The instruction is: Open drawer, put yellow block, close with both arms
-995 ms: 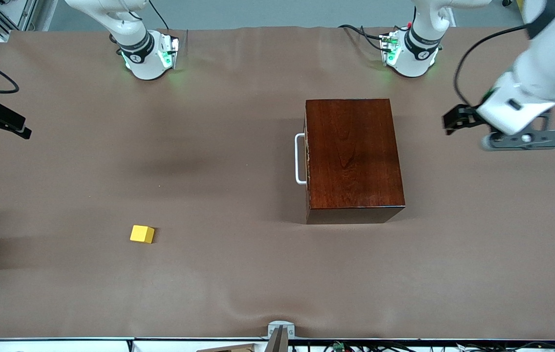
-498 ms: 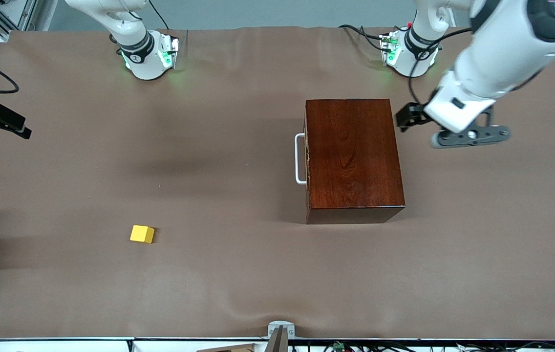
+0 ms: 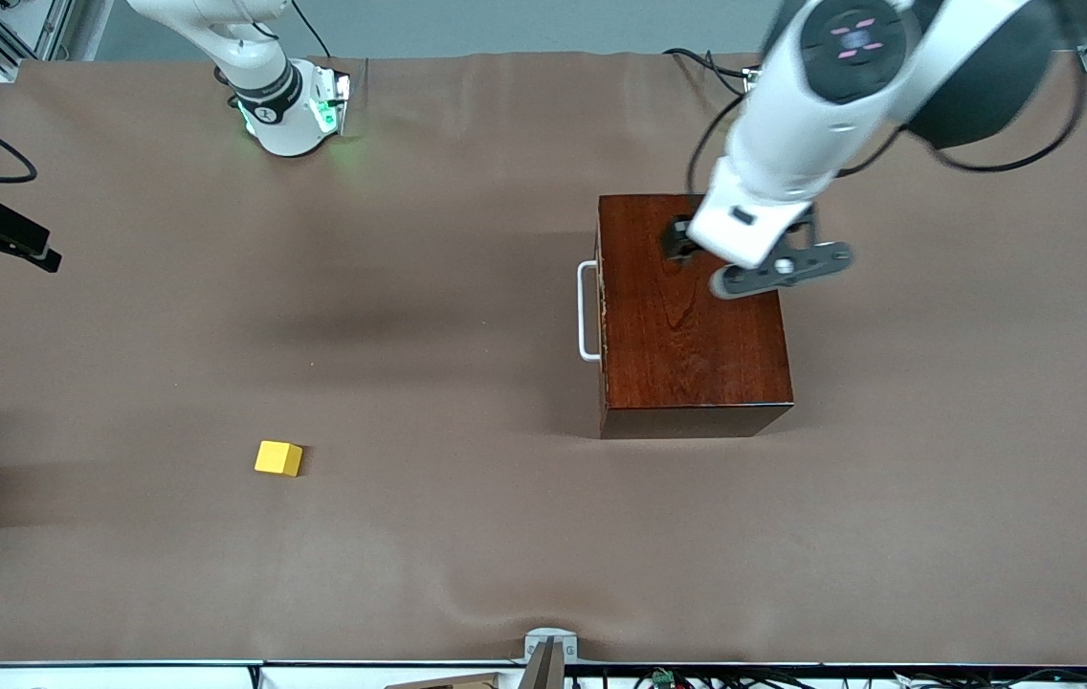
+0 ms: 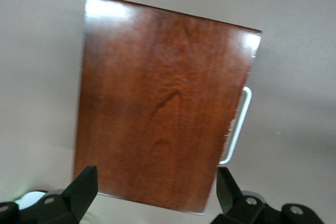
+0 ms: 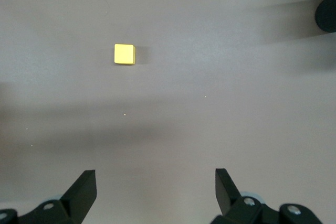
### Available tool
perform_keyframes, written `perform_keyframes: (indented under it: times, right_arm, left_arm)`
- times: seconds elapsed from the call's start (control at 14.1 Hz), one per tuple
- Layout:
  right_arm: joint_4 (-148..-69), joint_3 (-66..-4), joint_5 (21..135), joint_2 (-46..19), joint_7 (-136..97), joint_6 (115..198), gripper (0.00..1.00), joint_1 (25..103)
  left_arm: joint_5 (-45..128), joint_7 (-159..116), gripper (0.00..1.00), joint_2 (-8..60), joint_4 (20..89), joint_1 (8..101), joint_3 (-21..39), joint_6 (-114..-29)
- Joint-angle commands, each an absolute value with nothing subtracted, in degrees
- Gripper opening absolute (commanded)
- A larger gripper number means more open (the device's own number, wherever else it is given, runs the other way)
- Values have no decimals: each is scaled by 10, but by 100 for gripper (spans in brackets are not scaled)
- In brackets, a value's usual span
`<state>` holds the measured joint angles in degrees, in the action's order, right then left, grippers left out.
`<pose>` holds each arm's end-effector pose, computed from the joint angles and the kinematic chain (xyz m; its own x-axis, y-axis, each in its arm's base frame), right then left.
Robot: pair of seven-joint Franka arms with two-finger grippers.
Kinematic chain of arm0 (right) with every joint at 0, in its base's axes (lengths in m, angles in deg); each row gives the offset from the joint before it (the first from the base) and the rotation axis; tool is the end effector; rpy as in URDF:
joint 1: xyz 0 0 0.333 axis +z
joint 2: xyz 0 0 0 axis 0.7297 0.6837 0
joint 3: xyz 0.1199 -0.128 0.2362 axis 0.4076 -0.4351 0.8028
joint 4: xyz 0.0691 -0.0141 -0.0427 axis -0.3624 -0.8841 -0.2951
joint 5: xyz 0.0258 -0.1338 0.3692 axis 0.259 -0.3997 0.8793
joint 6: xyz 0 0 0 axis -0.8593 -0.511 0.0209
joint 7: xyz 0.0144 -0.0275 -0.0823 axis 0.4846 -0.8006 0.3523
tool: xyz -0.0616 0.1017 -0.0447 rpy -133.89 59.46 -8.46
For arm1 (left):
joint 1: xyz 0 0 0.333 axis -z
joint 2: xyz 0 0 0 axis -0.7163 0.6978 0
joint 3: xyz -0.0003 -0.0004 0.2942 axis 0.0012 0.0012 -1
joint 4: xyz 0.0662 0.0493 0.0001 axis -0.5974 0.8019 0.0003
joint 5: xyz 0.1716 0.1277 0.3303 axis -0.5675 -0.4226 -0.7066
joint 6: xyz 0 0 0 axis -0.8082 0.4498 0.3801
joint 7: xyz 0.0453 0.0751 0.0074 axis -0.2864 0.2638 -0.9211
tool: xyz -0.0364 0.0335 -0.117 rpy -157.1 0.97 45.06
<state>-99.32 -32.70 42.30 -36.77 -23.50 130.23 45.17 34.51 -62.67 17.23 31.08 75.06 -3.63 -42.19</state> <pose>0.5515 -0.0423 0.5873 0.9977 -0.0679 -0.0008 -0.0679 -0.9973 -0.0265 0.5186 -0.3561 0.5155 0.9673 0.2269 -0.1133 0.2249 -0.9739 -0.0303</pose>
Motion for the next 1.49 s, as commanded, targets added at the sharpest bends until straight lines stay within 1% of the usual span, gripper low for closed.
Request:
perform_keyframes:
  times: [0.0, 0.36, 0.43, 0.71, 0.92, 1.14, 1.42]
  right_arm:
    - [-987, -324, 420, -369, -232, 1295, 100, 448]
    - [-987, -324, 420, -369, -232, 1295, 100, 448]
    - [-987, -324, 420, -369, -232, 1295, 100, 448]
    - [-987, -325, 420, -369, -232, 1295, 100, 448]
    - [-987, -325, 420, -369, -232, 1295, 100, 448]
    - [-987, -325, 420, -369, -232, 1295, 100, 448]
    - [-987, -325, 419, -369, -232, 1295, 100, 448]
  left_arm:
    - [354, -692, 100, 220, 278, 794, -45, -457]
    - [348, -784, 100, 293, 257, 857, -50, -586]
    - [343, -796, 100, 305, 255, 875, -56, -601]
    - [304, -797, 100, 334, 255, 948, -102, -607]
    - [297, -792, 100, 358, 255, 962, -106, -608]
    - [254, -791, 100, 372, 255, 977, -105, -608]
    - [251, -791, 100, 390, 257, 980, -105, -608]
